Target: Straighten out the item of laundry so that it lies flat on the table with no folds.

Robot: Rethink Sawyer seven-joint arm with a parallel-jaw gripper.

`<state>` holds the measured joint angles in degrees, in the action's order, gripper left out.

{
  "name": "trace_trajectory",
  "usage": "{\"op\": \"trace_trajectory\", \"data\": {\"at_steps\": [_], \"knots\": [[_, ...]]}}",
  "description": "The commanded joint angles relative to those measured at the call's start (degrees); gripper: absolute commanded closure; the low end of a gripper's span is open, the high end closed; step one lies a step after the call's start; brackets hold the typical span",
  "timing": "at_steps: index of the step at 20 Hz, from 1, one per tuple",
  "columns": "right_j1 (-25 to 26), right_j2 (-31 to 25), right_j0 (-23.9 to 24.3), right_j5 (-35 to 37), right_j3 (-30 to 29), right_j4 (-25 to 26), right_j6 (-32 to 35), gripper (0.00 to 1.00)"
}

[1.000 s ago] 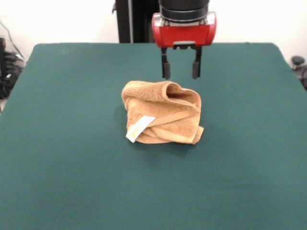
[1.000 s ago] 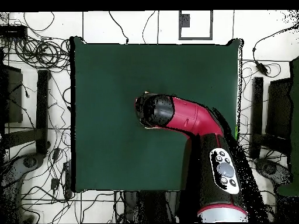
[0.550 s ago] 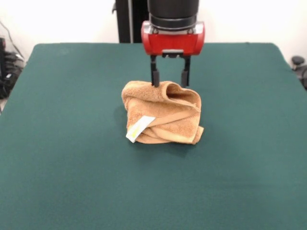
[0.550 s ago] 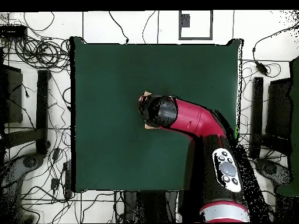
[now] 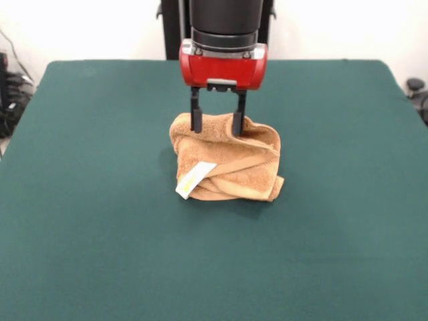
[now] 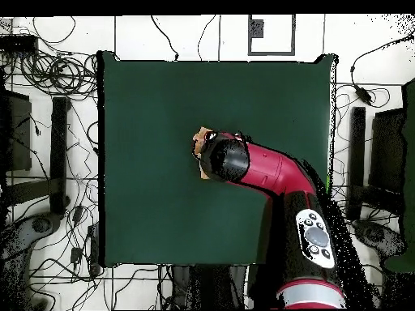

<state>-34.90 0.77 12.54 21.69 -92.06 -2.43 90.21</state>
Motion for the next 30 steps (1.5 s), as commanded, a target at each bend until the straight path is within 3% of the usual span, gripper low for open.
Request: {"op": "trace_trajectory", "data": {"at_steps": [1,9,19,30], "knots": [[4.6,0.1,-3.2,-0.4,-4.1,-0.9,13.1,0.0],[5.1,-2.0,-2.5,3.7,-3.0,0.8,7.5,0.0],[5.7,0.0,-4.6,5.0,-3.4,2.0,7.6,0.0],[7.2,-1.0,-3.5,3.8,-5.3,3.5,4.6,0.0]]}}
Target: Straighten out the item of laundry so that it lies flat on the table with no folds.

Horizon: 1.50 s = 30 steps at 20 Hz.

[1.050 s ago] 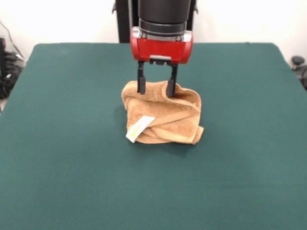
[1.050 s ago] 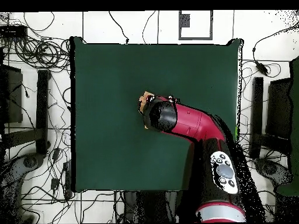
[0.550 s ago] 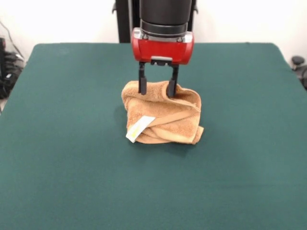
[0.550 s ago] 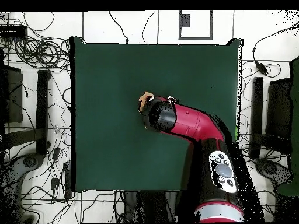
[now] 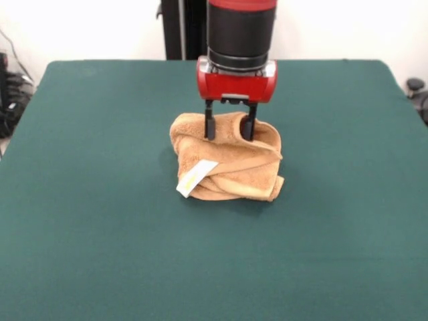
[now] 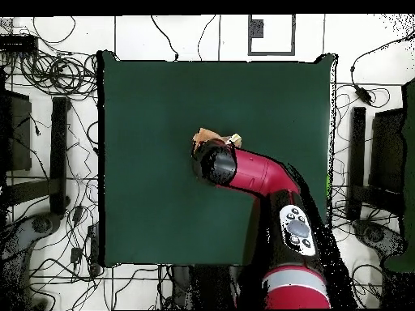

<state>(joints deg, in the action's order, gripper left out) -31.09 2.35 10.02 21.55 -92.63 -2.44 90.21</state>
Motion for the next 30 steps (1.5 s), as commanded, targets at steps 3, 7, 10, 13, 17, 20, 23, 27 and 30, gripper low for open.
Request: {"op": "trace_trajectory", "data": {"at_steps": [3,7,10,13,17,20,23,27,30], "knots": [[3.8,-2.9,-0.6,4.2,-4.5,3.8,3.7,0.0],[4.9,-3.3,-0.2,3.8,-3.6,4.3,3.3,0.0],[5.0,-4.2,0.3,3.2,-3.6,4.6,3.3,0.0],[5.1,-4.0,0.1,0.6,-3.5,5.3,4.3,0.0],[3.7,-4.3,0.4,0.2,-4.9,5.3,4.7,0.0],[3.1,-4.3,0.6,0.6,-5.2,5.2,4.5,0.0],[1.8,-4.5,1.4,1.9,-5.8,5.5,3.4,0.0],[-0.6,-5.1,2.6,6.6,-5.9,5.8,0.4,0.0],[-2.0,-5.9,2.9,7.4,-7.8,5.7,0.4,0.0]]}}
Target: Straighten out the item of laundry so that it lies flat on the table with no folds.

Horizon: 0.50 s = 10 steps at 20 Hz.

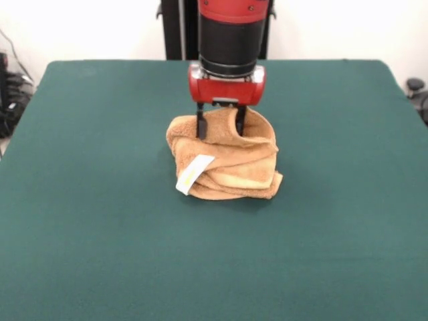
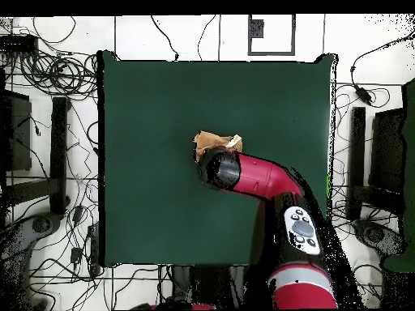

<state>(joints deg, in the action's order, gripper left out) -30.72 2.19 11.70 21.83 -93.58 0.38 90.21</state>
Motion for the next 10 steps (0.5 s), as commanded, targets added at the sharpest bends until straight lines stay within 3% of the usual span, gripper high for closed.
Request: {"op": "trace_trajectory", "data": {"at_steps": [1,10], "knots": [[-3.1,-6.0,1.4,7.3,-7.6,2.9,0.4,0.0],[-5.2,-6.2,1.4,6.3,-10.8,3.6,1.2,0.0]]}}
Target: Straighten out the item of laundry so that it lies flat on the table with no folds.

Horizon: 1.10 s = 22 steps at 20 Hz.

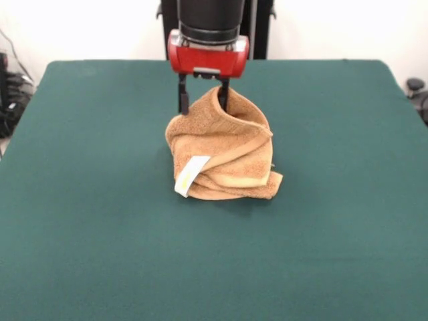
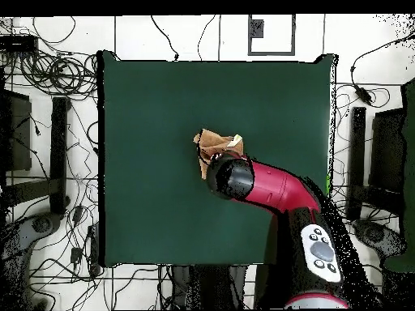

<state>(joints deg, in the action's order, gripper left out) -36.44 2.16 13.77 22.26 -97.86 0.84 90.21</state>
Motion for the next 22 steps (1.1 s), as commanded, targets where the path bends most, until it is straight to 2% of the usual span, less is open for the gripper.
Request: {"op": "trace_trajectory", "data": {"at_steps": [1,22], "knots": [[0.6,-6.2,-0.7,5.4,-6.4,3.3,1.3,0.0],[0.9,-6.3,-0.6,1.8,-6.1,4.1,2.6,0.0]]}}
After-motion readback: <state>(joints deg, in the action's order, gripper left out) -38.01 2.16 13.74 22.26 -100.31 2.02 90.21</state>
